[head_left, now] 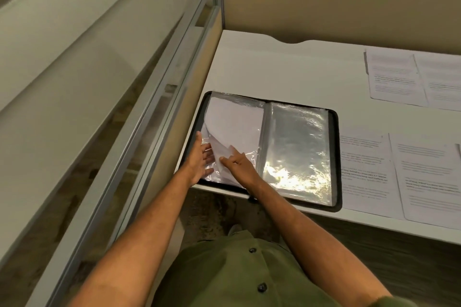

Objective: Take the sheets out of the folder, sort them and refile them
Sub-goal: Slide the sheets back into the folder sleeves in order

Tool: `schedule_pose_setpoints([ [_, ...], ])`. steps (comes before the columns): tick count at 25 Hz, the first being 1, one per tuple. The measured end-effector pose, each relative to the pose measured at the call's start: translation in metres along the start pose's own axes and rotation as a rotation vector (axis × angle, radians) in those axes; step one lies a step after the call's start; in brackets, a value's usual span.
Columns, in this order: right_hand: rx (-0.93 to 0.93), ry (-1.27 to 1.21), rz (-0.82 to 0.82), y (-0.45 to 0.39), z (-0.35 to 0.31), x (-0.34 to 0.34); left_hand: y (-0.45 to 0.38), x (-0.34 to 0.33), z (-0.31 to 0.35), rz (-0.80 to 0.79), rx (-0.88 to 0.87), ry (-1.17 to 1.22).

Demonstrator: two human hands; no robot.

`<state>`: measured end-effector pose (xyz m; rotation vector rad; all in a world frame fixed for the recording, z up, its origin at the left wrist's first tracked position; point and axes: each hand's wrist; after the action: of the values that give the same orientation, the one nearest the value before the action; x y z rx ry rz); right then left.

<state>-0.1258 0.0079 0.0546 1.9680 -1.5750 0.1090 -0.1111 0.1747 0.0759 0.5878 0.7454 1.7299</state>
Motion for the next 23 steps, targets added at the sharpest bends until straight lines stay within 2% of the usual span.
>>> schedule_pose_setpoints([
  [6, 0.052, 0.335, -0.066, 0.001, -0.006, -0.013, -0.017, 0.009, -0.003, 0.144, -0.048, -0.080],
  [8, 0.098, 0.449, -0.063, 0.001, -0.002, -0.016, -0.027, 0.012, -0.010, 0.240, -0.127, -0.234],
  [12, 0.207, 0.612, -0.029, 0.003, 0.015, -0.016, -0.035, 0.017, -0.019, 0.416, -0.333, -0.704],
  [18, 0.302, 0.523, 0.041, 0.000, 0.032, 0.002, -0.019, 0.005, -0.029, 0.569, -0.521, -1.070],
  [20, 0.307, 0.481, 0.068, -0.003, 0.038, 0.011, -0.016, -0.001, -0.030, 0.553, -0.631, -1.273],
  [23, 0.298, 0.436, 0.141, -0.004, 0.049, 0.034, -0.013, -0.021, -0.038, 0.352, -0.774, -1.372],
])
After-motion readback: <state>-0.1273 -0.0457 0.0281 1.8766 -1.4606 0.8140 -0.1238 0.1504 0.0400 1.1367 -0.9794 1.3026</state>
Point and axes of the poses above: each hand's wrist, its own y-axis away from the middle knuckle, its own x-axis out of the back of the hand, z = x × y, and after that the axes turned 12 degrees about z, right-handed
